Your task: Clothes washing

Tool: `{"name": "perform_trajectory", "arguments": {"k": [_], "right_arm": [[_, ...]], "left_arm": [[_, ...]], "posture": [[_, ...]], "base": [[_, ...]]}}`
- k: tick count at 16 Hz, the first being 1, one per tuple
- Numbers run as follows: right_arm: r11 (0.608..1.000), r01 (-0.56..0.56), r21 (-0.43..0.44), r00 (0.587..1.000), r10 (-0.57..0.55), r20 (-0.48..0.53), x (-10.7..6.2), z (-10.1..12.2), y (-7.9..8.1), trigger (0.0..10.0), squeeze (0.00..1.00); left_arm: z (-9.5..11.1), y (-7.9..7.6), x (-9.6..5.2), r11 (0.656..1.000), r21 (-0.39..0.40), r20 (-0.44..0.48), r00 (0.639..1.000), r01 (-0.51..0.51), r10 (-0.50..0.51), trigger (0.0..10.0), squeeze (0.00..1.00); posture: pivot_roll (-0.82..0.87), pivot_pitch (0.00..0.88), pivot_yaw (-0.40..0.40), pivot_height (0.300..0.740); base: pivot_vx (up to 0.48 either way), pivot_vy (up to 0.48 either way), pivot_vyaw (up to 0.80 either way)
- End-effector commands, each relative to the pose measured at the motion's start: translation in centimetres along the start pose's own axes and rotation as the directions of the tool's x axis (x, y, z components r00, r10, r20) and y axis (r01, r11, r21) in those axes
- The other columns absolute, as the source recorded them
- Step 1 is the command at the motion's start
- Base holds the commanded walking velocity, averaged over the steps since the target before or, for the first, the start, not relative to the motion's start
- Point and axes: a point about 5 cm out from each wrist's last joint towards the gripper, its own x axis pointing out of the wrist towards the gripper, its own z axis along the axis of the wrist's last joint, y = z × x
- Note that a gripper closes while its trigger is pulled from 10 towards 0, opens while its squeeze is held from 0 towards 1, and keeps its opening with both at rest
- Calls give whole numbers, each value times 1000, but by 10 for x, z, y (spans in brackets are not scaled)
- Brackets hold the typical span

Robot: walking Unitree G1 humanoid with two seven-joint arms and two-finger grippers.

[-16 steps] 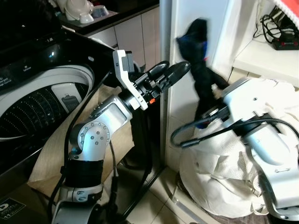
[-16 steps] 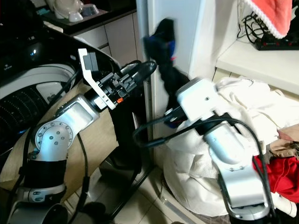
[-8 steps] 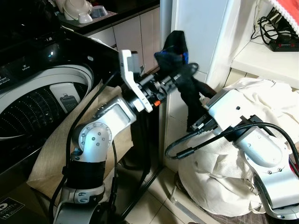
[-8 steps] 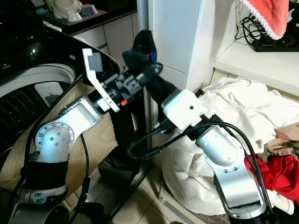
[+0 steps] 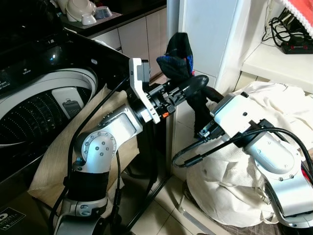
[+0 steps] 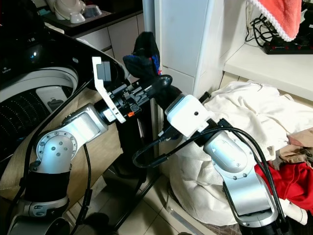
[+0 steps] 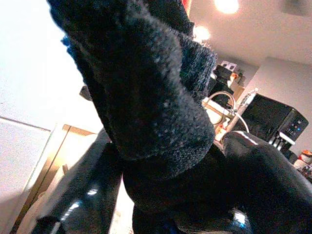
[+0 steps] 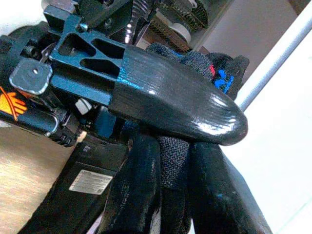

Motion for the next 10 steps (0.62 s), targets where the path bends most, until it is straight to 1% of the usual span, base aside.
{"name": "perform_trajectory", "arguments": {"k": [1, 3, 4, 6, 10], "right_arm": [[1000, -21, -10, 1000, 21, 15, 2, 2, 2, 0, 0], [1000, -21, -12, 1000, 21, 17, 2, 2, 2, 0, 0], [1000, -21, -13, 1000, 21, 18, 3, 2, 2, 0, 0], [1000, -20, -15, 1000, 20, 19, 3, 2, 2, 0, 0], [1000, -19, -18, 1000, 19, 19, 3, 2, 2, 0, 0]], "left_arm": [[3, 1, 1, 1000, 8, -19, 1000, -12, 12, 0, 0], [2, 2, 2, 999, 40, -39, 999, -33, 35, 0, 0], [0, 4, 1, 998, 38, -46, 998, -39, 41, 0, 0], [0, 6, -2, 998, 21, -32, 998, -53, 54, 0, 0], [2, 9, -2, 997, 42, -8, 998, -70, 70, 0, 0]], "posture": [[-199, 0, 98, 740], [-199, 0, 98, 740], [-197, 0, 100, 740], [-198, 0, 101, 740], [-199, 0, 100, 740]], "base": [[0, 0, 0], [0, 0, 0], [0, 0, 0], [0, 0, 0], [0, 0, 0]]}}
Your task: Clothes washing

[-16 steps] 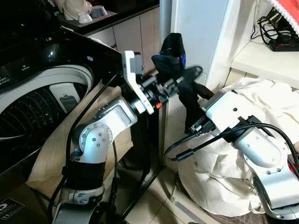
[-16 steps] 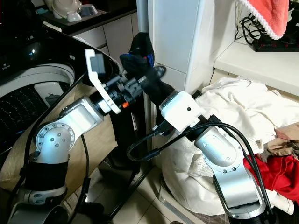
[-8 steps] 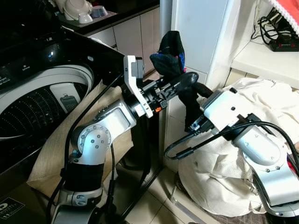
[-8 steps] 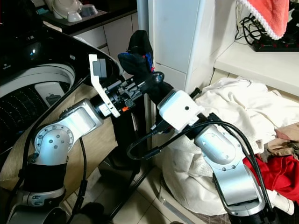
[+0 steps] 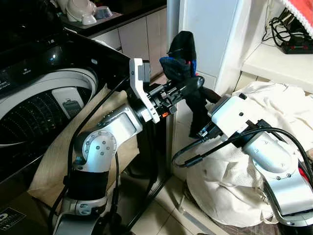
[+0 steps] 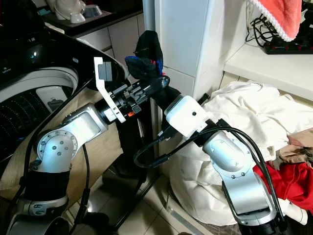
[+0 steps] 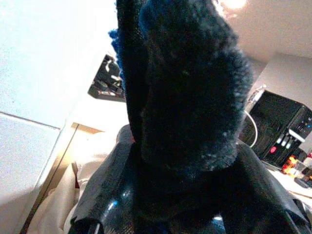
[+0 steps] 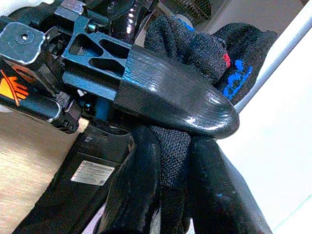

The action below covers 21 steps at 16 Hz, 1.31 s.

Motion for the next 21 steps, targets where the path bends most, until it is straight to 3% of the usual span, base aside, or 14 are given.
{"name": "perform_trajectory", "arguments": {"k": [1, 2, 4, 5, 7, 8, 10, 13, 14, 15, 16, 17, 19, 21], "right_arm": [[1000, -9, -18, 999, 10, 46, 2, 8, 0, 0, 0], [1000, -13, 19, 998, 12, 58, 2, 9, 1, 10000, 1000], [999, -32, 35, 997, 30, 72, 2, 11, 3, 10000, 1000], [999, -34, 34, 997, 32, 65, 3, 12, 4, 10000, 0], [999, -33, 34, 996, 31, 79, 5, 15, 4, 10000, 0], [999, -37, 38, 996, 34, 85, 6, 16, 4, 10000, 0], [997, -51, 61, 995, 46, 85, 7, 16, 6, 10000, 0], [990, -96, 103, 993, 88, 83, 12, 20, 12, 10000, 0], [988, -108, 110, 992, 99, 82, 12, 20, 13, 10000, 0], [983, -131, 131, 989, 121, 81, 13, 21, 16, 10000, 0], [968, -177, 178, 983, 164, 86, 15, 24, 21, 10000, 0], [952, -213, 219, 976, 197, 93, 15, 27, 25, 10000, 0], [927, -248, 281, 968, 224, 116, 15, 32, 28, 10000, 0], [915, -274, 296, 961, 249, 120, 14, 33, 30, 10000, 0]], "left_arm": [[3, 6, -2, 999, 21, 8, 999, -45, 44, 0, 0], [9, 10, -3, 996, 33, 41, 996, -80, 78, 0, 0], [21, 16, -6, 989, 63, 93, 987, -136, 130, 0, 0], [48, 29, -12, 969, 91, 204, 957, -229, 207, 0, 0], [68, 41, -21, 936, 151, 261, 926, -319, 273, 0, 0], [84, 50, -29, 886, 201, 317, 884, -417, 344, 0, 0], [119, 72, -54, 625, 344, 446, 708, -700, 548, 0, 0], [139, 112, -116, 131, 431, 481, 350, -893, 804, 392, 0], [135, 120, -124, 90, 459, 439, 314, -884, 842, 8784, 0], [129, 128, -135, 75, 478, 397, 291, -875, 870, 10000, 0], [121, 140, -153, 41, 512, 342, 247, -858, 907, 10000, 384], [118, 146, -166, -1, 524, 327, 200, -852, 924, 10000, 1000], [118, 149, -171, -10, 553, 305, 191, -833, 933, 10000, 1000], [120, 150, -169, 9, 592, 296, 228, -806, 928, 10000, 1000]], "posture": [[-199, 0, 100, 740], [-198, 0, 100, 740], [-198, 0, 100, 740], [-195, 0, 100, 740], [-195, 0, 99, 740], [-197, 0, 101, 740], [-195, 0, 101, 740], [-195, 0, 103, 740], [-195, 0, 102, 740], [-195, 0, 102, 740], [-198, 0, 101, 740], [-199, 0, 98, 740], [-200, 0, 94, 740], [-199, 0, 92, 740]], "base": [[0, 0, 0], [0, 0, 0], [0, 0, 0], [0, 0, 0], [0, 0, 0], [0, 0, 0], [0, 0, 0], [0, 0, 0], [0, 0, 0], [0, 0, 0], [0, 0, 0], [0, 0, 0], [0, 0, 0], [0, 0, 0]]}}
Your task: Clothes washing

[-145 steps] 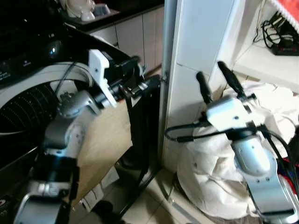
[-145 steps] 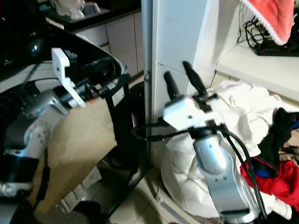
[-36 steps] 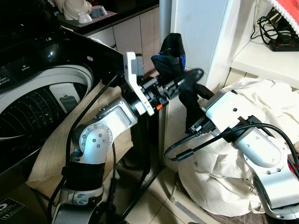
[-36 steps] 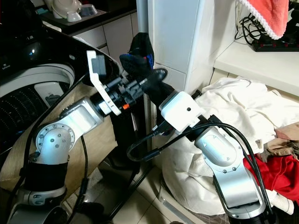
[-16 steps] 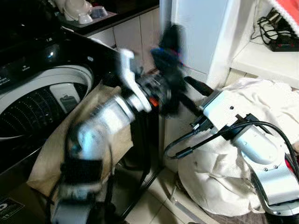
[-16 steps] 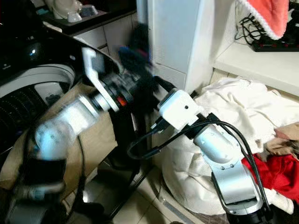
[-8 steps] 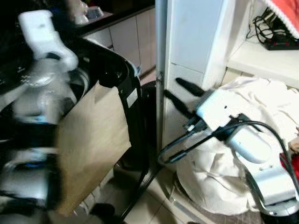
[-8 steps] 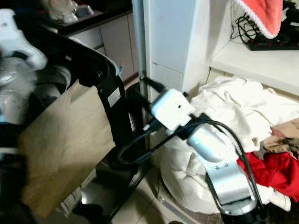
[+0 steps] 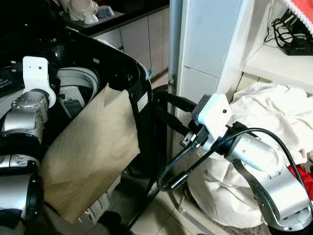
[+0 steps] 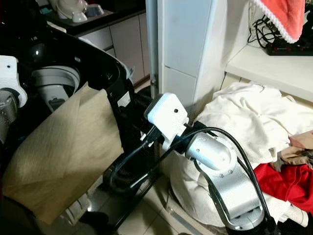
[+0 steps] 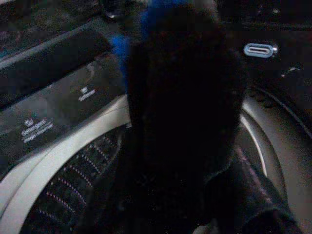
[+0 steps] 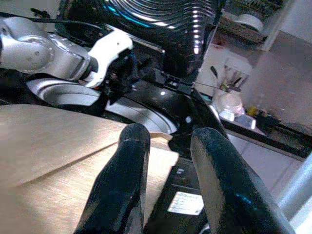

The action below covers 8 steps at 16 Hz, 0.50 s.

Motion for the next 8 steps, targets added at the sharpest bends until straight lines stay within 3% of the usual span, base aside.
{"name": "perform_trajectory", "arguments": {"k": [1, 8], "right_arm": [[999, -33, 0, 999, 33, 13, 1, 6, 3, 10000, 0], [1000, 13, 3, 999, -13, -40, -2, 2, -2, 10000, 0]], "left_arm": [[12, 3, 2, 1000, 26, 39, 999, 5, -6, 10000, 1000], [12, 3, 6, 998, 61, 34, 999, 28, -30, 10000, 1000]], "posture": [[-199, 0, 92, 740], [-204, 0, 103, 740]], "base": [[0, 0, 0], [0, 0, 0]]}}
